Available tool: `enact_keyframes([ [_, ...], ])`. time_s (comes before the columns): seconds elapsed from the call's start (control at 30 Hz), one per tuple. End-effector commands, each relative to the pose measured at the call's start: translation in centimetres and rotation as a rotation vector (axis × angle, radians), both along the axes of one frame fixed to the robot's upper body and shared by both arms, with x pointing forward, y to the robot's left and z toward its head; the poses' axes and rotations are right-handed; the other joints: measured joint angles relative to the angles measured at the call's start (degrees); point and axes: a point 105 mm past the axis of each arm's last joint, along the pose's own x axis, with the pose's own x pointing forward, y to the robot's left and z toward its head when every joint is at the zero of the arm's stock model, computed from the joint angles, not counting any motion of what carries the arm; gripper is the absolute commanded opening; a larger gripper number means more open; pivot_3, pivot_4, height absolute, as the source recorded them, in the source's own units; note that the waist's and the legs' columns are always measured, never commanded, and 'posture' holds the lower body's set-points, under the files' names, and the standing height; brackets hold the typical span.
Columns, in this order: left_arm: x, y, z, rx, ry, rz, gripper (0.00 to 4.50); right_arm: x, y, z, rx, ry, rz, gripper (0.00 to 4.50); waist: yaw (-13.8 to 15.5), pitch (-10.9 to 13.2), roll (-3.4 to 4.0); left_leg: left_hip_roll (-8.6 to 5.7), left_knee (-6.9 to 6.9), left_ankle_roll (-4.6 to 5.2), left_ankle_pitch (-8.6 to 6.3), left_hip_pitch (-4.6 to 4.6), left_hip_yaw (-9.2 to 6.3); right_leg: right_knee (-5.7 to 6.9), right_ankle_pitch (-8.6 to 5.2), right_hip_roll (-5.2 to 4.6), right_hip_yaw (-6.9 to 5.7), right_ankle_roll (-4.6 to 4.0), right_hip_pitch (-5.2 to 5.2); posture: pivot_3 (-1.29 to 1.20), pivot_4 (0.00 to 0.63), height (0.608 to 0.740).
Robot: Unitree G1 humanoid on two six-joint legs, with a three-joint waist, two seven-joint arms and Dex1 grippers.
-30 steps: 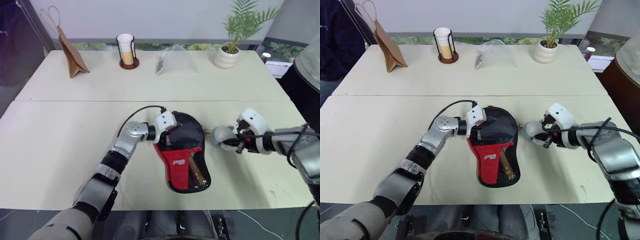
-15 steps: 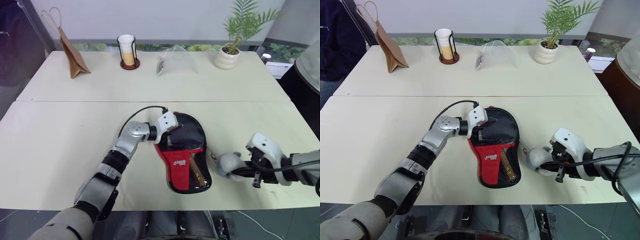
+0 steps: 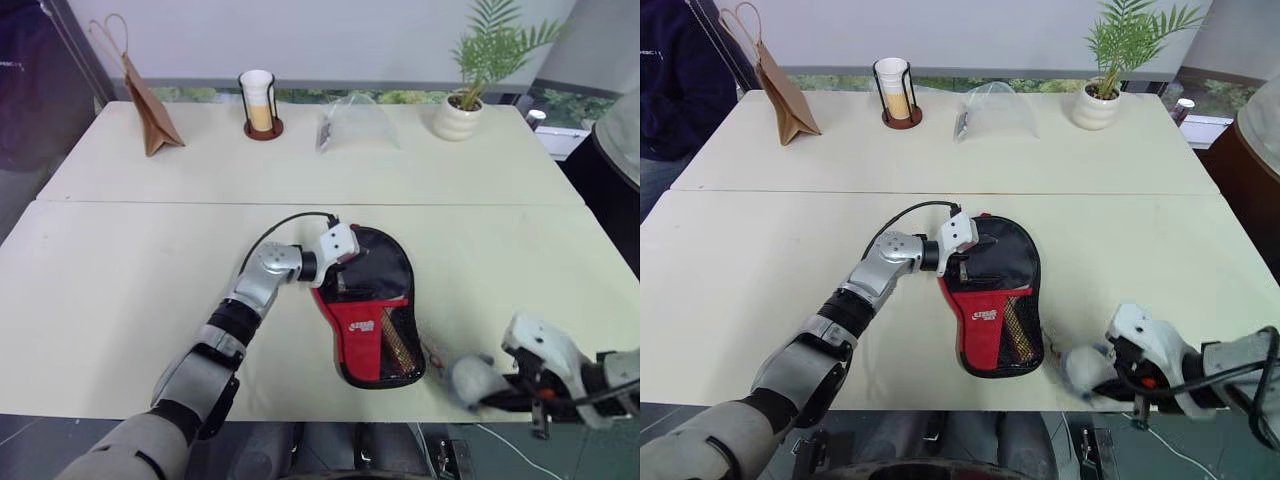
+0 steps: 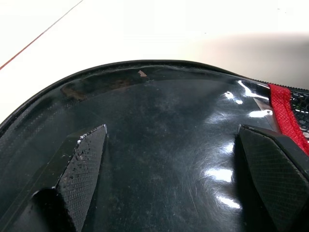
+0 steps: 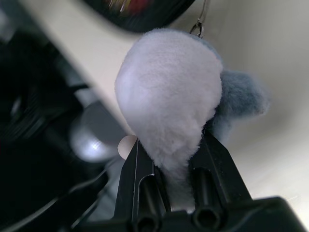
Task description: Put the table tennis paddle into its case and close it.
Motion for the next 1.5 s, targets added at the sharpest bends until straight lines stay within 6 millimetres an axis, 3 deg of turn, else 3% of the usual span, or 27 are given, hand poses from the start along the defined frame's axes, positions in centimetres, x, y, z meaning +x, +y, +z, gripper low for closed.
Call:
enact_keyframes([
  [0.03, -0.5, 1.6, -3.9, 0.145, 0.069, 0.026, 4.50, -1.0, -0.3, 0.9, -0.040, -0.008, 0.023, 0.02, -0.1, 0.0, 0.02, 0.00, 0.01, -0.02, -0.01, 0.03, 0.00, 0.00, -0.01, 0.00, 0.00, 0.02, 0.03, 0.00, 0.150, 0.734],
  [0.17, -0.5, 1.4, -3.9, 0.147, 0.068, 0.022, 4.50, -1.6, -0.8, 1.2, -0.067, -0.026, 0.022, 0.02, -0.2, -0.1, 0.00, 0.01, 0.00, -0.06, -0.05, 0.10, -0.01, -0.03, -0.19, -0.02, 0.00, 0.33, 0.15, 0.00, 0.150, 0.734],
  [0.3, -0.4, 1.2, -3.7, 0.142, 0.061, 0.014, 4.50, 0.6, -1.1, 2.1, -0.062, -0.151, -0.006, 0.02, -0.4, -0.1, -0.05, 0.01, 0.00, -0.05, -0.07, 0.13, -0.01, -0.09, -0.20, -0.07, 0.00, 0.35, 0.21, 0.00, 0.150, 0.734],
  [0.57, 0.0, 1.0, -2.9, 0.122, 0.032, 0.006, 4.50, 6.5, -1.7, 5.6, -0.024, -0.402, -0.098, 4.14, -0.5, -0.1, 0.03, 0.00, -0.01, -0.03, -0.08, 0.06, 0.01, -0.17, -0.19, -0.17, -0.05, 0.32, 0.16, 0.00, 0.150, 0.734],
  [0.6, 0.1, 1.0, -2.9, 0.121, 0.030, 0.006, 4.50, 7.0, -1.8, 5.8, -0.028, -0.416, -0.105, 4.47, -0.5, -0.1, 0.03, -0.01, -0.01, -0.02, -0.08, 0.05, 0.02, -0.17, -0.17, -0.18, -0.06, 0.30, 0.14, 0.00, 0.150, 0.734],
  [0.87, 0.6, 1.0, -0.9, 0.058, -0.015, -0.001, 4.50, 10.1, -1.5, 10.1, 0.047, -0.521, -0.102, 4.47, -0.5, -0.1, 0.03, -0.01, -0.02, 0.01, -0.07, -0.03, 0.02, -0.16, -0.02, -0.17, -0.12, 0.07, 0.04, 0.00, 0.150, 0.734],
  [1.0, 1.1, 1.2, 1.9, -0.011, -0.044, -0.020, 4.50, 11.3, -1.3, 12.2, 0.074, -0.579, -0.079, 4.47, -0.6, 0.0, 0.01, 0.00, -0.05, 0.01, -0.07, -0.11, 0.03, -0.14, -0.02, -0.15, -0.12, 0.06, -0.11, 0.00, 0.150, 0.734],
  [1.1, 1.8, 2.1, 5.3, -0.064, -0.076, -0.010, 4.50, 12.1, -1.1, 13.1, 0.073, -0.610, -0.042, 4.47, -0.7, 0.1, 0.13, 0.00, -0.07, 0.14, 0.00, -0.25, 0.05, -0.09, -0.01, -0.13, -0.11, 0.05, -0.32, 0.00, 0.150, 0.734],
  [1.33, 0.6, 5.9, 12.0, -0.168, -0.087, -0.042, 4.50, 13.2, -0.4, 13.7, 0.074, -0.638, 0.035, 4.47, -0.6, 0.2, 0.19, -0.06, 0.06, 0.15, 0.06, -1.12, 0.09, 0.04, 0.16, -0.10, -0.05, 0.24, -1.18, 0.00, 0.150, 0.734],
  [1.5, -1.7, 9.8, 14.9, -0.169, -0.072, -0.030, 4.50, 13.4, 0.4, 13.4, 0.101, -0.631, 0.084, 4.47, -0.8, 0.4, 0.40, -0.05, 0.00, 0.14, 0.06, -1.13, 0.13, 0.16, 0.16, -0.07, 0.03, 0.23, -1.34, 0.00, 0.150, 0.734],
])
